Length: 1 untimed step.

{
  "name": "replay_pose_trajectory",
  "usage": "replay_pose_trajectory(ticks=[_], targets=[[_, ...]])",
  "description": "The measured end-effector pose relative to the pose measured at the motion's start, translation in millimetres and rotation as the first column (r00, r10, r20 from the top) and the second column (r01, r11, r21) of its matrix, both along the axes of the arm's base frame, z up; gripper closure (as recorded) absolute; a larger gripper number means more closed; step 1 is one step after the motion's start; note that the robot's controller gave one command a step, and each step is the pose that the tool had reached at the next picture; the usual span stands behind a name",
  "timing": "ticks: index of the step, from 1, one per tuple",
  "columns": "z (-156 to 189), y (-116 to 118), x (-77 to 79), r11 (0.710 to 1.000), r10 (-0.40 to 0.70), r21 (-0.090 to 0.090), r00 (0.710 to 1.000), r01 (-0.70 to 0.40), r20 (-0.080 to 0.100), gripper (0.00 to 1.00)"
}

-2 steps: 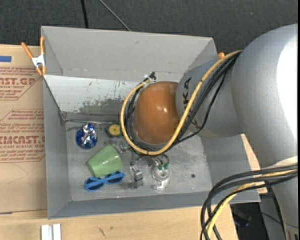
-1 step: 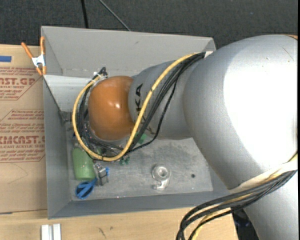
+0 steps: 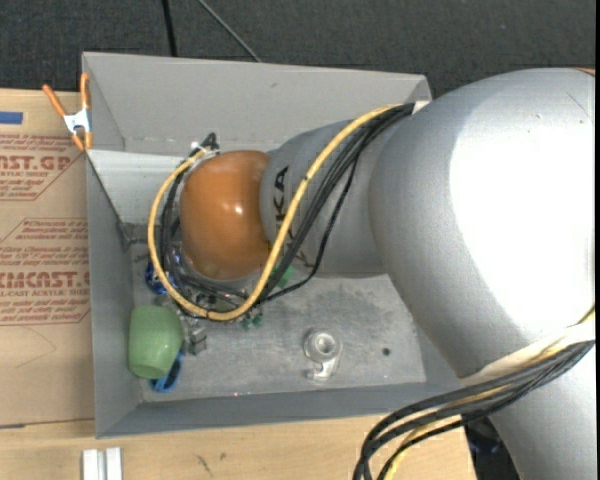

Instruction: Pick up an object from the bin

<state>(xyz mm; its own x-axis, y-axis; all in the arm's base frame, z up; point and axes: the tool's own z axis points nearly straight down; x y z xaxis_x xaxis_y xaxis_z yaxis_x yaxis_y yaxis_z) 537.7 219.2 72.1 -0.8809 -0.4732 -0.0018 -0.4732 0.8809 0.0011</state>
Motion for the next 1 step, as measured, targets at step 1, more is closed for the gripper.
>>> replay_pose_trajectory(ticks=[1], targets=[[127.8, 7.4, -22.6, 1.000, 0.019, 0.002, 1.000, -0.019, 0.008, 1.00]])
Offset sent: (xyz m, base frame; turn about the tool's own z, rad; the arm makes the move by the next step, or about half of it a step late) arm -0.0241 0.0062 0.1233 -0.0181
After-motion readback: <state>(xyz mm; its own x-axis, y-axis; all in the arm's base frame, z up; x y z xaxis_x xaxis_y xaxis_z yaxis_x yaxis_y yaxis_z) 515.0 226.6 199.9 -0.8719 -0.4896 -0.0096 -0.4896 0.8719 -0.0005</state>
